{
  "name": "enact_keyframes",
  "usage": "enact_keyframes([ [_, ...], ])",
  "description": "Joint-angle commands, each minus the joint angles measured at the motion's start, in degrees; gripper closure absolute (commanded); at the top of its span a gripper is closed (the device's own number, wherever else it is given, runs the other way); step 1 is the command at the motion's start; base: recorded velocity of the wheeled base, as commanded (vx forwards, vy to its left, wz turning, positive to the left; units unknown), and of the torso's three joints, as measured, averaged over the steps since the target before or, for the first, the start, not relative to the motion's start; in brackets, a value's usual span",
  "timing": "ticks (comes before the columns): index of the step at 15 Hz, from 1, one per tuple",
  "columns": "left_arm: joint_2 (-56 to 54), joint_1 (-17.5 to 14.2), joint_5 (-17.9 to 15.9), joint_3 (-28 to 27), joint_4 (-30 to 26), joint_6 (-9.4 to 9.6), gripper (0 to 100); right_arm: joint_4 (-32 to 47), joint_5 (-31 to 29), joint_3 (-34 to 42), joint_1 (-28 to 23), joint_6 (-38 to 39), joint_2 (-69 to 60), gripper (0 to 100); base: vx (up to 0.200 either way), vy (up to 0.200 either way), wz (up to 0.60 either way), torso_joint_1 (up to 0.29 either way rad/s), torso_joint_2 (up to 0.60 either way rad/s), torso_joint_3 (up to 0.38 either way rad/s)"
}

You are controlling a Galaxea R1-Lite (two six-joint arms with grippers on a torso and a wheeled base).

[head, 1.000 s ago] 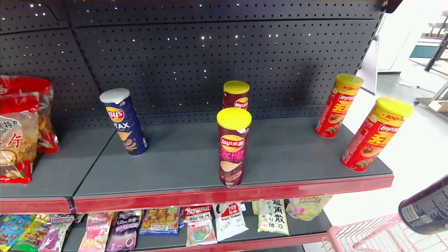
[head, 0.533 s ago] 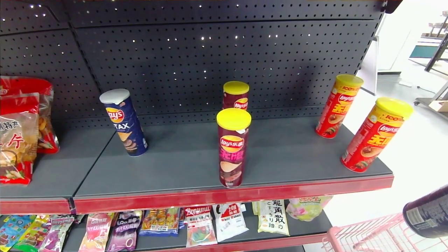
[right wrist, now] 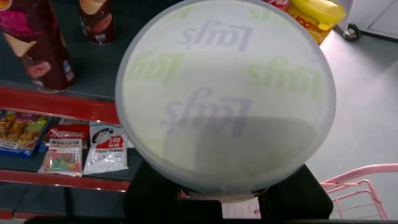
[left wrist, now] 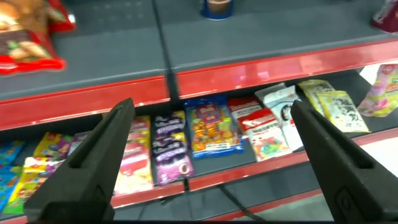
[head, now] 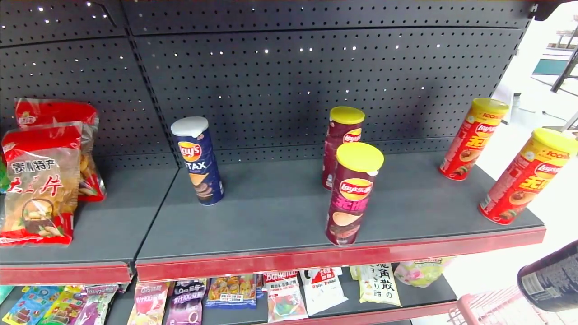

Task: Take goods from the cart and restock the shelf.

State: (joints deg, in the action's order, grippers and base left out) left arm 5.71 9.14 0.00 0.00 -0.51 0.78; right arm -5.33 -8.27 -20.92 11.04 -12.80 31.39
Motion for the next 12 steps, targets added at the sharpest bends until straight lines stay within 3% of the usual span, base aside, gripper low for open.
enact_keyframes([
  [1,0.01,0.00,0.00,0.00,-0.02,0.01,0,-0.03,0.00,0.00,0.03,-0.03,0.16,100,0.000,0.200,0.00,0.002,0.00,0.002],
  [9,0.01,0.00,-0.09,0.00,-0.02,0.10,0,-0.12,0.00,0.00,-0.15,-0.03,-0.37,100,0.000,0.200,0.00,0.002,0.00,0.002],
  [12,0.10,0.00,-0.09,0.00,-0.02,0.01,0,-0.03,-0.08,0.44,-0.23,-0.03,-1.68,100,0.000,0.000,0.00,0.000,0.00,0.000],
])
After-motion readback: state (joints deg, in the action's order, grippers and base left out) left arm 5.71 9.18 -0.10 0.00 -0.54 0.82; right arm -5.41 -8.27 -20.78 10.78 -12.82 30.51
